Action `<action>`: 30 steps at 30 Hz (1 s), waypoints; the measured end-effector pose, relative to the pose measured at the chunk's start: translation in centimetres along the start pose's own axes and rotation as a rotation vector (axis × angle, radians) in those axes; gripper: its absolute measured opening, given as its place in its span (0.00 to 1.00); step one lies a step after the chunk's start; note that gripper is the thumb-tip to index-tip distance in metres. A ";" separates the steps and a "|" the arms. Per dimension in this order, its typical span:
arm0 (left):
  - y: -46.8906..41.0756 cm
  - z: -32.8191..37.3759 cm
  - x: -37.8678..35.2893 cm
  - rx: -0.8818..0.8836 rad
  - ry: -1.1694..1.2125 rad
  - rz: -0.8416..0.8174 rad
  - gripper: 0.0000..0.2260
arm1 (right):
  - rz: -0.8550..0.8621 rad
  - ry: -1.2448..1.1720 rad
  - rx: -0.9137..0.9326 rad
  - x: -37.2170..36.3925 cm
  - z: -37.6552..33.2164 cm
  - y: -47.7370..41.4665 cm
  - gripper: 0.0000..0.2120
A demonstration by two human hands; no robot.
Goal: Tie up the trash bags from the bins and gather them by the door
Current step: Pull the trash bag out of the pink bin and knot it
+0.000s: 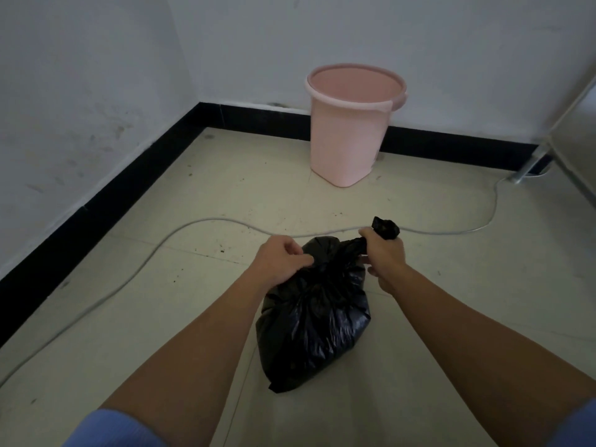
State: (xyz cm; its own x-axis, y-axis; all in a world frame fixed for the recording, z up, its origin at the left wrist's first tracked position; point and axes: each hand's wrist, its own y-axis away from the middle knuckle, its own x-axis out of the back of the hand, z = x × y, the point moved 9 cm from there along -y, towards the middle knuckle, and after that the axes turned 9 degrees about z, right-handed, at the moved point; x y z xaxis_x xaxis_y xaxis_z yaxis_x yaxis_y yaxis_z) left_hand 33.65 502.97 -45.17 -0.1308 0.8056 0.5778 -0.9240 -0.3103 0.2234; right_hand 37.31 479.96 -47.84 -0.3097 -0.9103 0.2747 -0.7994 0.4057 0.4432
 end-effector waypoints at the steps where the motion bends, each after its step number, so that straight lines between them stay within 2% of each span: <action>1: 0.1 0.8 -0.7 -0.068 -0.063 0.005 0.11 | 0.007 -0.024 -0.023 0.2 0.1 -0.1 0.21; 4: 0.8 2.6 -3.7 -0.252 -0.265 -0.011 0.15 | -0.014 -0.055 -0.076 0.3 0.5 0.0 0.17; 10: 2.0 3.9 -6.1 -0.434 -0.539 0.135 0.11 | -0.071 -0.056 -0.118 0.2 1.6 0.2 0.14; 14: 2.1 4.2 -5.4 -0.475 -0.542 0.217 0.05 | -0.043 -0.023 -0.135 1.2 2.1 -0.1 0.12; 18: 2.3 5.4 -3.6 -0.563 -0.554 0.318 0.14 | -0.071 -0.012 -0.136 1.0 2.0 0.2 0.09; 20: 1.9 5.6 -2.5 -0.468 -0.434 0.335 0.14 | -0.067 -0.041 -0.139 0.8 1.4 0.2 0.09; 22: 0.8 4.9 -1.8 -0.259 -0.132 0.232 0.10 | -0.046 -0.092 -0.157 0.9 0.7 -0.1 0.08; 24: 0.3 4.5 -2.1 -0.067 0.162 0.022 0.08 | -0.035 -0.138 -0.180 1.2 0.3 -0.3 0.09; 27: 0.9 4.5 -2.6 0.041 0.258 -0.239 0.09 | -0.052 -0.163 -0.189 1.2 0.0 -0.2 0.13; 30: 1.2 4.6 -2.6 0.055 0.295 -0.318 0.12 | -0.067 -0.246 -0.200 1.2 -0.6 0.5 0.15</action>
State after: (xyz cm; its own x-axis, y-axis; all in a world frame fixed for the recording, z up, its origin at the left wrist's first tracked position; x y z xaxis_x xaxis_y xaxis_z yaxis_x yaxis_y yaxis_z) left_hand 34.51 498.18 -42.82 0.0527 0.9725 0.2267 -0.9154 -0.0437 0.4002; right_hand 36.79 479.08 -46.78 -0.3943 -0.9183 0.0351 -0.7130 0.3298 0.6187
